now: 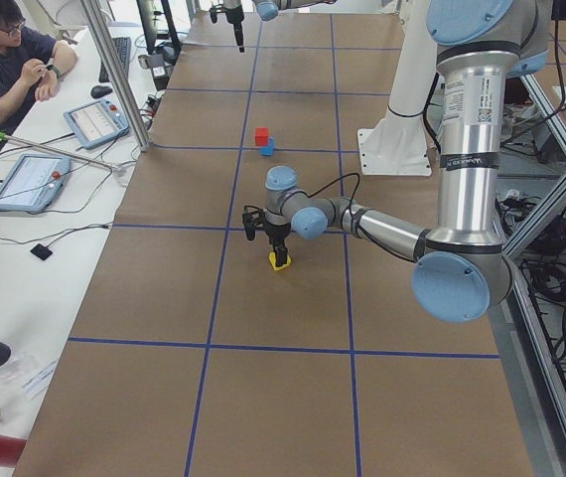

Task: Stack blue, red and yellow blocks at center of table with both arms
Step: 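Move the left gripper back down onto the yellow block and close it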

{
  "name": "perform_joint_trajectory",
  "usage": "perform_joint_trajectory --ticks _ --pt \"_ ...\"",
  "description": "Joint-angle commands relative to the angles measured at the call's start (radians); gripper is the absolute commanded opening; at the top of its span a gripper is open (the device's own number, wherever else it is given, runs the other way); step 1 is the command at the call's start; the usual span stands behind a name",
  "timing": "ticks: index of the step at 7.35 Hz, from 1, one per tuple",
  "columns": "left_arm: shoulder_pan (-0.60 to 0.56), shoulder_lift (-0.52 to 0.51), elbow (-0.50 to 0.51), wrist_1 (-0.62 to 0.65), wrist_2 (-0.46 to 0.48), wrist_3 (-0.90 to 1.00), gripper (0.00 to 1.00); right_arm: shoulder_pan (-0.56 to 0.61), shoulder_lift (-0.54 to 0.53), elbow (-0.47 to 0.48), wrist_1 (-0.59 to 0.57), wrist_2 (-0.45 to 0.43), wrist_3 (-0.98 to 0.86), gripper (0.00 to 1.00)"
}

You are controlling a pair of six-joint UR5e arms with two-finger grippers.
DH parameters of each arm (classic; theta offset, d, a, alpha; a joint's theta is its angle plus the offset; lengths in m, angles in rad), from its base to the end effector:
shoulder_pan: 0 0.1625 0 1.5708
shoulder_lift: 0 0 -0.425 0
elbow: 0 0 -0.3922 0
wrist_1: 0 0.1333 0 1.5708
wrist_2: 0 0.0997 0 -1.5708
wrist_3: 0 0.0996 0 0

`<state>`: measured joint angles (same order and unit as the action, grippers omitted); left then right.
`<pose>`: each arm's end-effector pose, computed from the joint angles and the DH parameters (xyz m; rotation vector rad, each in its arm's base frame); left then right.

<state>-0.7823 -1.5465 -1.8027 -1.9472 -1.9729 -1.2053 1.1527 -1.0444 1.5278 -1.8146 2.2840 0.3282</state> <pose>0.2932 -0.4244 0.5280 -0.0153 0.6978 -0.2824 -0.2120 -0.6450 0.3972 -0.0452 -0.7452 -0.1711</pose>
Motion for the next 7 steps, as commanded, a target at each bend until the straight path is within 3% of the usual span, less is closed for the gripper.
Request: perform_joint_trajectory --ticks 1,7 --pt "0.002 0.031 -0.009 -0.001 0.0 0.046 1.0 0.001 -0.002 0.0 0.0 0.0 0.0 1.0" --pt "0.008 0.017 -0.012 -0.001 -0.006 0.044 1.0 0.001 -0.002 0.0 0.0 0.0 0.0 1.0"
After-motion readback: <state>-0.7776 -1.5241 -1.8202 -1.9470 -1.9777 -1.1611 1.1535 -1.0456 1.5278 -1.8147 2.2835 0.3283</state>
